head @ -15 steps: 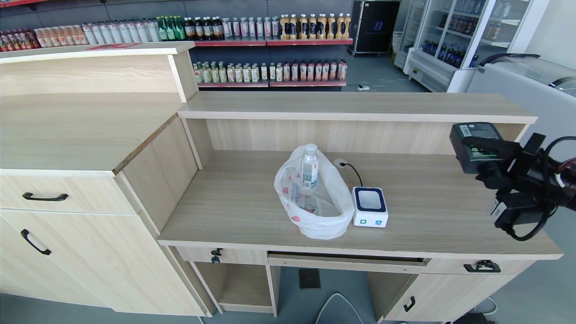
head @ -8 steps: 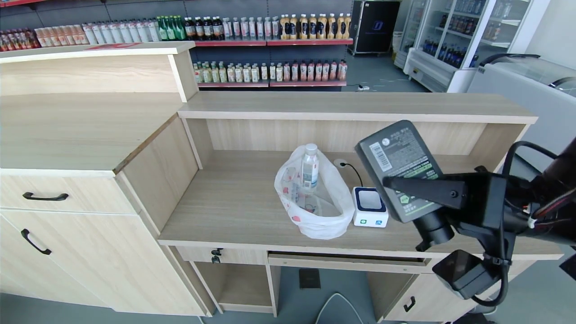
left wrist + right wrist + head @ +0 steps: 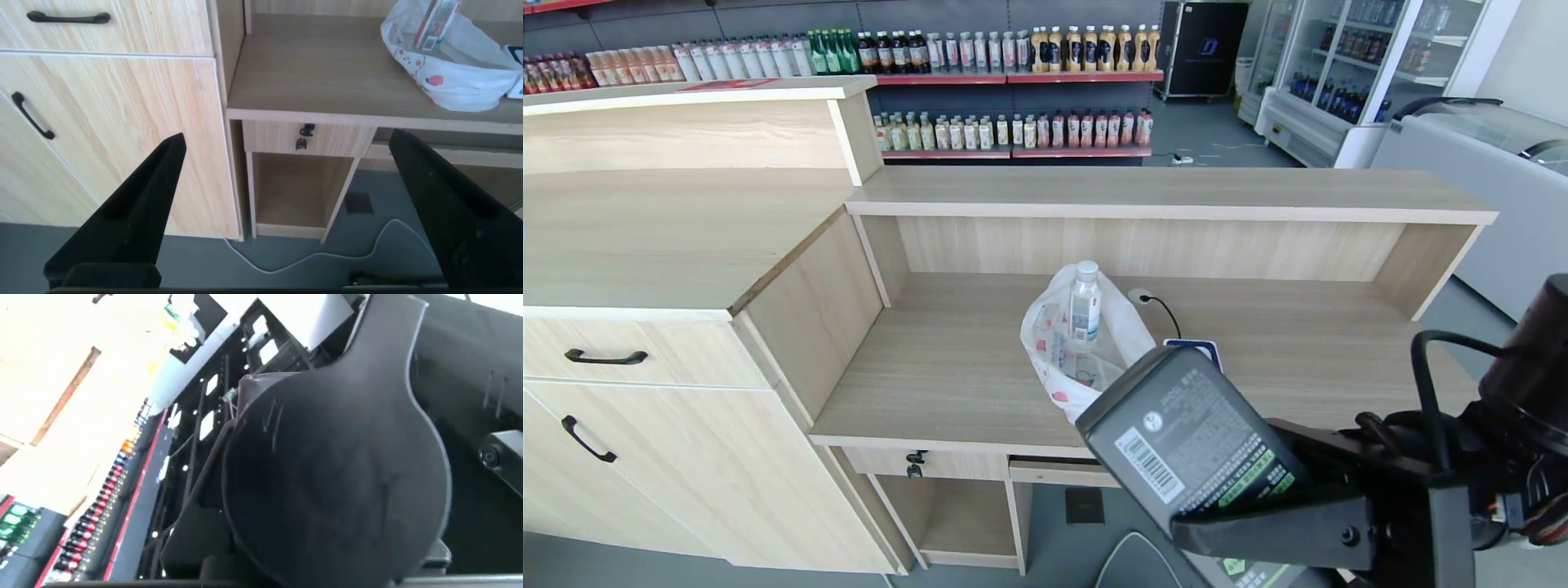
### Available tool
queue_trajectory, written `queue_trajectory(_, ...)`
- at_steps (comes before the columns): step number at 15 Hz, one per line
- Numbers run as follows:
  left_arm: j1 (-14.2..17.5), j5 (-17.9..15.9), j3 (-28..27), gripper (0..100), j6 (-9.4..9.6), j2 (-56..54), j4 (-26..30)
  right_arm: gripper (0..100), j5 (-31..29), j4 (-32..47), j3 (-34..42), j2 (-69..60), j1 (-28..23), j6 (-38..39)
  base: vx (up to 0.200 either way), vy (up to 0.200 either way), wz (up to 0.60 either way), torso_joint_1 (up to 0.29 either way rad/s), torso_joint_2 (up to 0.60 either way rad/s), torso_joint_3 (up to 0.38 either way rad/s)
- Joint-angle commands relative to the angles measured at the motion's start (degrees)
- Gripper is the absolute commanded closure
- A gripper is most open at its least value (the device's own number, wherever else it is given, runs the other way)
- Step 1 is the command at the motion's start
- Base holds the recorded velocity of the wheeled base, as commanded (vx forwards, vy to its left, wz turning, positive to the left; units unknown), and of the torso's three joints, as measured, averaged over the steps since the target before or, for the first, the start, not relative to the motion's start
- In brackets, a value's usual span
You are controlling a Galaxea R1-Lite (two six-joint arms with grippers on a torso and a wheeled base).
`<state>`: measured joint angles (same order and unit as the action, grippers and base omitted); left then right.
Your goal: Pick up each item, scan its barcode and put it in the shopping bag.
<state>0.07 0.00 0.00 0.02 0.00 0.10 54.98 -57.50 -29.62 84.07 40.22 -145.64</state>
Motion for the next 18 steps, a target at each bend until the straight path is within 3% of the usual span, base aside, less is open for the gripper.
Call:
queue_trajectory(1, 0.0, 0.0, 0.0, 0, -0.02, 0.1, 0.0, 100, 0.0, -0.2, -0.3, -1.3, -0.2, 4.8, 0.0, 0.0, 0.0, 0.0, 0.0, 0.0)
queue_trajectory(5, 0.0, 0.0, 0.0, 0, -0.02, 0.1, 0.0, 100, 0.0, -5.6, -1.1, -1.0, -0.2, 12.8, 0.0, 0.0, 0.0, 0.0, 0.0, 0.0)
queue_trajectory(18, 0.0, 0.0, 0.0, 0, -0.02, 0.1, 0.0, 100, -0.2, -5.2, -0.8, 3.3, -0.1, 13.8, 0.0, 0.0, 0.0, 0.0, 0.0, 0.0)
